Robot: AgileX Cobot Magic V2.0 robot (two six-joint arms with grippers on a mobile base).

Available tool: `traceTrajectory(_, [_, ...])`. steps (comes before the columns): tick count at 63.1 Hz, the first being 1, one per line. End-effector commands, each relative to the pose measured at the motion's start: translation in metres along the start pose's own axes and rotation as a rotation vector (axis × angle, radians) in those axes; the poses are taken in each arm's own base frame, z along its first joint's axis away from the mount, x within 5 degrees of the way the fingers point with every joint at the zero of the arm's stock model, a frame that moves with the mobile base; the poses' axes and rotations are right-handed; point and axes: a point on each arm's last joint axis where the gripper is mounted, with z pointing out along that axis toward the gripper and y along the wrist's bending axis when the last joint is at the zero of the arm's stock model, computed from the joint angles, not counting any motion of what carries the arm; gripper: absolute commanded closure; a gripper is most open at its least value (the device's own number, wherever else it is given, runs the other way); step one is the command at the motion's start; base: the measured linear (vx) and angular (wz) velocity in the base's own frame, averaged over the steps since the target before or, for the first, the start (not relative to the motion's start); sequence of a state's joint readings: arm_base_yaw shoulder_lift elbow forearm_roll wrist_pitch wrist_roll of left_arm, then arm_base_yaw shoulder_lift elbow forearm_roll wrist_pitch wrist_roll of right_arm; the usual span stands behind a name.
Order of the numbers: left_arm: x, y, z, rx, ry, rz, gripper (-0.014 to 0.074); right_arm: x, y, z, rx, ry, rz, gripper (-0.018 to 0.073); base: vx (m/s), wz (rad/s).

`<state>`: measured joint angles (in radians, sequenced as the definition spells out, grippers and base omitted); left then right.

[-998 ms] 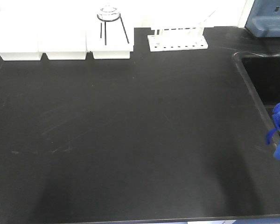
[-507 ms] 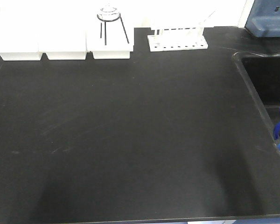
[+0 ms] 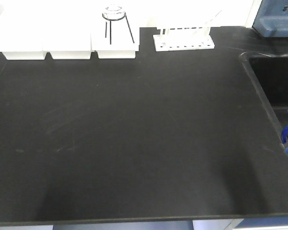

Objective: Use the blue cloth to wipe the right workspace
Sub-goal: 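Hold the cloth in the right gripper while the base drives to another counter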

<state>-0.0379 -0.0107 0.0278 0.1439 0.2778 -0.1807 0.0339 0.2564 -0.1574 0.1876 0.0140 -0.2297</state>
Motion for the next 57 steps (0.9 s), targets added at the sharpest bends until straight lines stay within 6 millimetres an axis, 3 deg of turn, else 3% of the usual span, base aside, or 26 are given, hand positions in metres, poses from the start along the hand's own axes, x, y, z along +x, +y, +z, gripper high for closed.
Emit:
traceTrajectory(1, [0.0021, -0.0012, 0.0015, 0.018, -0.063, -0.006, 0.0602, -0.0172, -0.0025, 0.0006, 0.024, -0.105, -0.008, 0.0559, -0.09, 0.03])
traceTrajectory(57, [0.0021, -0.0012, 0.0015, 0.018, -0.063, -0.006, 0.0602, -0.0172, -0.0025, 0.0006, 0.024, -0.105, -0.008, 0.0559, -0.23, 0.03])
